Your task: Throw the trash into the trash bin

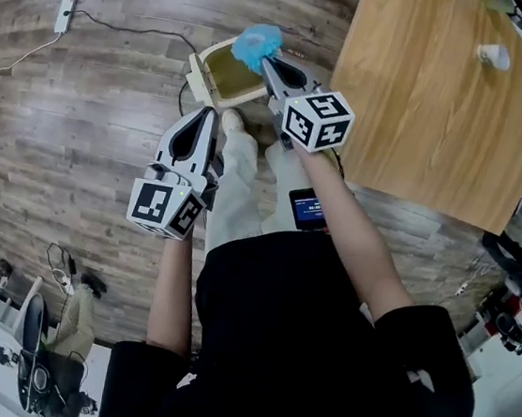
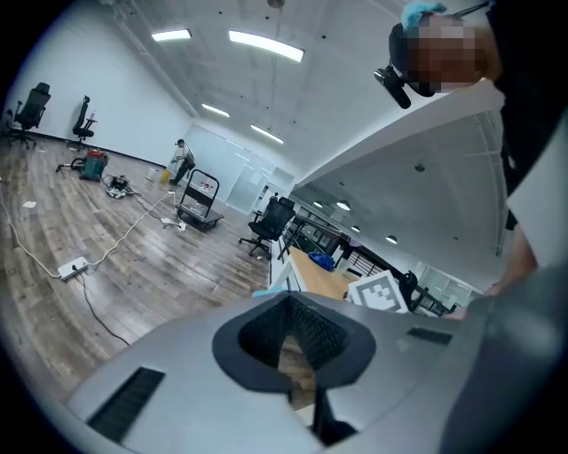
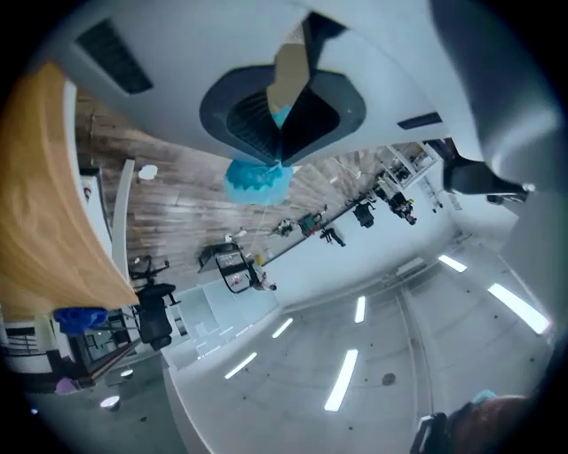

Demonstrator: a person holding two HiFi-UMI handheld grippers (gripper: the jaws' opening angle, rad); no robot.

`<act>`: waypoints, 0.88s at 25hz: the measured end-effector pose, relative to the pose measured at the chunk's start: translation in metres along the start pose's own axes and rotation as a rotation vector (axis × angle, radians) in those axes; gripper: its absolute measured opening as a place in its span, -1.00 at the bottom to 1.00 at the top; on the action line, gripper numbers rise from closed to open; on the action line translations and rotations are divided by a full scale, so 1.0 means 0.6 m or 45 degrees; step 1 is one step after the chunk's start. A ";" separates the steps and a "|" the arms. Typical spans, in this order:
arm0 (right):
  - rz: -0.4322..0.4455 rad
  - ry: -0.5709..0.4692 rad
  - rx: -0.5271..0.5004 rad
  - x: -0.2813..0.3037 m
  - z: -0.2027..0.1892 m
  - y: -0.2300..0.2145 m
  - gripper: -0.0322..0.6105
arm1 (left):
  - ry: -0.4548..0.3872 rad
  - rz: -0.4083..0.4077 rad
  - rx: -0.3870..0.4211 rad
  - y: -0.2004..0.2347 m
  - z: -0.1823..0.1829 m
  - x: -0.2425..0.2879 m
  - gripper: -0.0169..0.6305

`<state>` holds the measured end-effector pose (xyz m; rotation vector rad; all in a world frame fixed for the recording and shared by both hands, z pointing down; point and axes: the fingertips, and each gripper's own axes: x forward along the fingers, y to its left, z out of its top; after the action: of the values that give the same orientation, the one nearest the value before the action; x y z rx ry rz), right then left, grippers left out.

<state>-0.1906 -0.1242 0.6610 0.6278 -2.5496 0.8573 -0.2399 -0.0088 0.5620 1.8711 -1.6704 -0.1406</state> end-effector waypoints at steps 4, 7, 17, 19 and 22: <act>-0.107 0.167 0.123 0.114 -0.102 -0.031 -0.89 | -0.022 0.068 -0.090 0.083 -0.024 -0.045 -0.95; -0.154 0.262 0.252 0.155 -0.169 -0.069 -0.89 | 0.006 0.107 -0.130 0.110 -0.057 -0.051 -0.95; -0.145 0.285 0.416 0.206 -0.259 -0.098 -0.26 | 0.027 0.160 -0.174 0.146 -0.109 -0.066 -0.95; -0.132 0.244 0.376 0.187 -0.241 -0.069 -0.27 | 0.022 0.143 -0.171 0.143 -0.103 -0.085 -0.95; -0.058 0.119 0.283 0.158 -0.174 -0.029 -0.32 | 0.000 0.108 -0.120 0.131 -0.073 -0.083 -0.95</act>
<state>-0.2384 -0.0975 0.7920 0.6917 -2.3671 1.1365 -0.2970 0.0532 0.6212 1.7279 -1.7099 -0.1811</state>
